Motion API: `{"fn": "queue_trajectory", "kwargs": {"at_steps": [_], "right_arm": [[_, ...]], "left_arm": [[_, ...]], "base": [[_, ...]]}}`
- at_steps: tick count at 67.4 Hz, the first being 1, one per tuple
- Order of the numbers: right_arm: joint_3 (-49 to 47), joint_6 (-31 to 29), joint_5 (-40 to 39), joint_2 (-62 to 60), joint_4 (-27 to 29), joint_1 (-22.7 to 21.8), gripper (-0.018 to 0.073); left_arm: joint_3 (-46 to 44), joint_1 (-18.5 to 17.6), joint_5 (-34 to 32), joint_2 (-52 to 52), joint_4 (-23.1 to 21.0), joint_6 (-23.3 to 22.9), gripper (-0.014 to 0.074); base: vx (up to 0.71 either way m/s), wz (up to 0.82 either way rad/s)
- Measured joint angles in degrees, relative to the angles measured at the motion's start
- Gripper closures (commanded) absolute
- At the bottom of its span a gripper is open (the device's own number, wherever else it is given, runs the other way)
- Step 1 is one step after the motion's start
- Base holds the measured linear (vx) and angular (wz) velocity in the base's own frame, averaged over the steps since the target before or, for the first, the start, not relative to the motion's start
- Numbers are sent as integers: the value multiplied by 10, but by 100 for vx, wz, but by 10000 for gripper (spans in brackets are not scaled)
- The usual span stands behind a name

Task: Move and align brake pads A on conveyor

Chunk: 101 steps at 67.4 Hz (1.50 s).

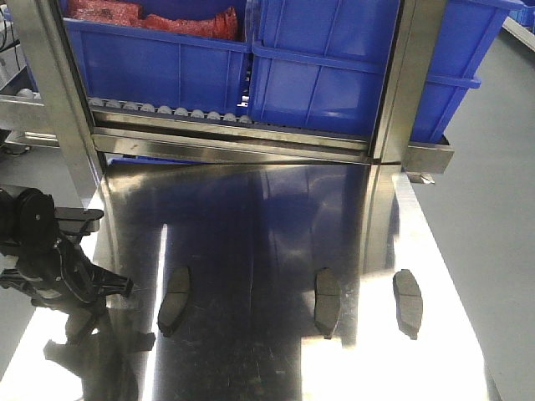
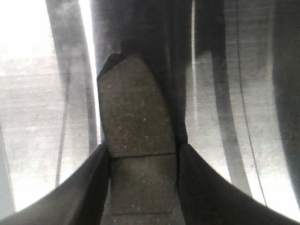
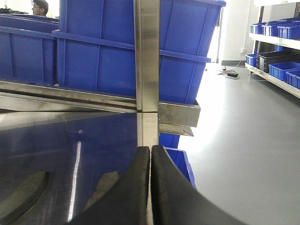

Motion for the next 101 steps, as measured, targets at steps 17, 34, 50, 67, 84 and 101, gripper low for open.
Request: {"fn": "queue_trajectory", "kwargs": {"at_steps": [17, 34, 50, 67, 84, 101], "right_arm": [[0, 0, 0, 0, 0, 0, 571], [0, 0, 0, 0, 0, 0, 571], [0, 0, 0, 0, 0, 0, 571], [0, 0, 0, 0, 0, 0, 571], [0, 0, 1, 0, 0, 0, 571], [0, 0, 1, 0, 0, 0, 571]], "left_arm": [[0, 0, -3, -1, 0, 9, 604], [6, 0, -17, -49, 0, 11, 603], [79, 0, -107, -188, 0, 11, 603], [174, 0, -140, -312, 0, 11, 603], [262, 0, -201, -456, -25, 11, 603], [333, 0, -247, -595, -26, 11, 603]], "base": [[0, 0], [0, 0], [0, 0], [0, 0], [0, 0], [0, 0]]}}
